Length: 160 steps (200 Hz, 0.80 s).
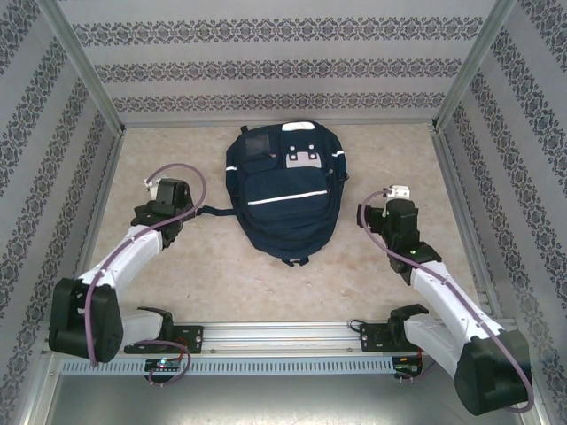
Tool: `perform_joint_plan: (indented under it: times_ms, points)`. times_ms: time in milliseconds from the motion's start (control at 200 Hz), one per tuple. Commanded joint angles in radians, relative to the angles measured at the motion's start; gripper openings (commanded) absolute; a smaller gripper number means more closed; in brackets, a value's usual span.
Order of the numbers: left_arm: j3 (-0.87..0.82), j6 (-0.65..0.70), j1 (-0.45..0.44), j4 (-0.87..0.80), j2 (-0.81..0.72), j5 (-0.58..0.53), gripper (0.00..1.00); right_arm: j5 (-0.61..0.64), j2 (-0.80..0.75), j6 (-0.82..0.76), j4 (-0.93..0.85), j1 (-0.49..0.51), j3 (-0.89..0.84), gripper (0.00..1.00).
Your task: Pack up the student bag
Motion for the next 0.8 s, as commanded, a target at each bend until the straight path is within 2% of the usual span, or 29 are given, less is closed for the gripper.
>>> perform_joint_plan:
  times_ms: [0,125,190,305,355,415,480,594,619,659,689,749,794]
  points:
    - [-0.041,0.121,0.062,0.276,0.093,-0.006,1.00,0.094,0.073,-0.075,0.201,-0.024,-0.053,0.98]
    - [-0.093,0.174,0.075,0.504,0.194,0.048,1.00,0.112,0.246,-0.084,0.423,-0.042,-0.067,0.98]
    - [-0.107,0.193,0.074,0.626,0.246,0.077,1.00,0.118,0.338,-0.104,0.425,-0.047,0.002,0.98]
    - [-0.073,0.263,0.076,0.674,0.315,0.173,1.00,0.082,0.459,-0.170,0.587,-0.058,0.042,0.98]
    - [-0.088,0.272,0.076,0.675,0.306,0.209,1.00,0.063,0.498,-0.193,0.622,-0.065,0.054,0.98]
    - [-0.155,0.277,0.077,0.775,0.275,0.227,1.00,0.037,0.540,-0.171,0.679,-0.092,0.044,0.98]
    - [-0.233,0.287,0.077,0.899,0.254,0.256,0.99,-0.035,0.513,-0.132,0.695,-0.137,0.007,0.98]
    - [-0.321,0.323,0.079,1.115,0.303,0.338,0.99,-0.105,0.599,-0.112,1.034,-0.172,-0.123,0.98]
    - [-0.323,0.323,0.079,1.135,0.311,0.340,0.99,-0.110,0.593,-0.115,1.027,-0.172,-0.123,0.98]
    - [-0.304,0.316,0.083,1.040,0.284,0.350,0.99,-0.117,0.566,-0.117,0.948,-0.172,-0.105,0.98]
    - [-0.315,0.318,0.086,1.089,0.298,0.354,0.99,-0.115,0.560,-0.117,0.900,-0.173,-0.087,0.98]
    - [-0.305,0.315,0.086,1.047,0.287,0.358,0.99,-0.112,0.577,-0.117,0.923,-0.172,-0.073,0.98]
    - [-0.314,0.319,0.086,1.090,0.298,0.356,0.99,-0.114,0.575,-0.118,0.914,-0.172,-0.070,0.98]
